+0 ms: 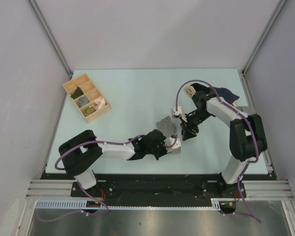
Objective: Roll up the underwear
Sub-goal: Roll the underwear to the center of the board.
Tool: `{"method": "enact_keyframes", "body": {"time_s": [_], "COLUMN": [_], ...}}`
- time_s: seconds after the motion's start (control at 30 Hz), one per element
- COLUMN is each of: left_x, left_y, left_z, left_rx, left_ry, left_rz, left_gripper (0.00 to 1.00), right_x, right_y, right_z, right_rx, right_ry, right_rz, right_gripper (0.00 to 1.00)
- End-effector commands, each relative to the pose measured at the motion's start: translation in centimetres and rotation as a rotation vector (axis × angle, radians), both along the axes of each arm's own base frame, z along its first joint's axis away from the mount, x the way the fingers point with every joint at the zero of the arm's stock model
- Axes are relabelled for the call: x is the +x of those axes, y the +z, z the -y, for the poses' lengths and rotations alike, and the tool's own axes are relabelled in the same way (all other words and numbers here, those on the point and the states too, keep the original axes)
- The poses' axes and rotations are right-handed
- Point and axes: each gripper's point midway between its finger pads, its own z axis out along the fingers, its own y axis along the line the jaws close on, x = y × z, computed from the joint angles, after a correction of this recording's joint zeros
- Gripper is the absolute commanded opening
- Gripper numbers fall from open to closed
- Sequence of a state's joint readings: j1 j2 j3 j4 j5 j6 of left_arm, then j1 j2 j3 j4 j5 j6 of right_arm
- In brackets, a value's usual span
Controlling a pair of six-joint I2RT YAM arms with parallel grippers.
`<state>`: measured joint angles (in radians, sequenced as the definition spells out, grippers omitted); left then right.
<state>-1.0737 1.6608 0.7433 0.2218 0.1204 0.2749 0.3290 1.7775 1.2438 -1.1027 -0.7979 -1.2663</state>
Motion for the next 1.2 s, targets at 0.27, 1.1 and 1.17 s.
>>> {"method": "enact_keyframes", "body": {"time_s": [0.27,1.1,1.17], "left_x": [-4.0,-0.5,-0.5], "left_y": [-5.4,-6.7,-6.8], "left_z": [-5.2,-4.7,-4.7], "left_rx": [0.075,0.015,0.018], "left_ry": [0.110,0.168,0.170], "left_rz": [-0.846,-0.974,-0.975], "left_gripper": [0.04,0.12,0.12], "right_x": [-4.3,-2.8,-3.8], "right_y": [1.6,-2.9,-1.6], "right_z": [-3.3,-4.0,-4.7], "right_rx": [0.090,-0.091,-0.017], "right_ry": [0.305,0.321,0.341], "right_rz": [0.545,0.729,0.726], "right_gripper": [0.51,0.54,0.54]}}
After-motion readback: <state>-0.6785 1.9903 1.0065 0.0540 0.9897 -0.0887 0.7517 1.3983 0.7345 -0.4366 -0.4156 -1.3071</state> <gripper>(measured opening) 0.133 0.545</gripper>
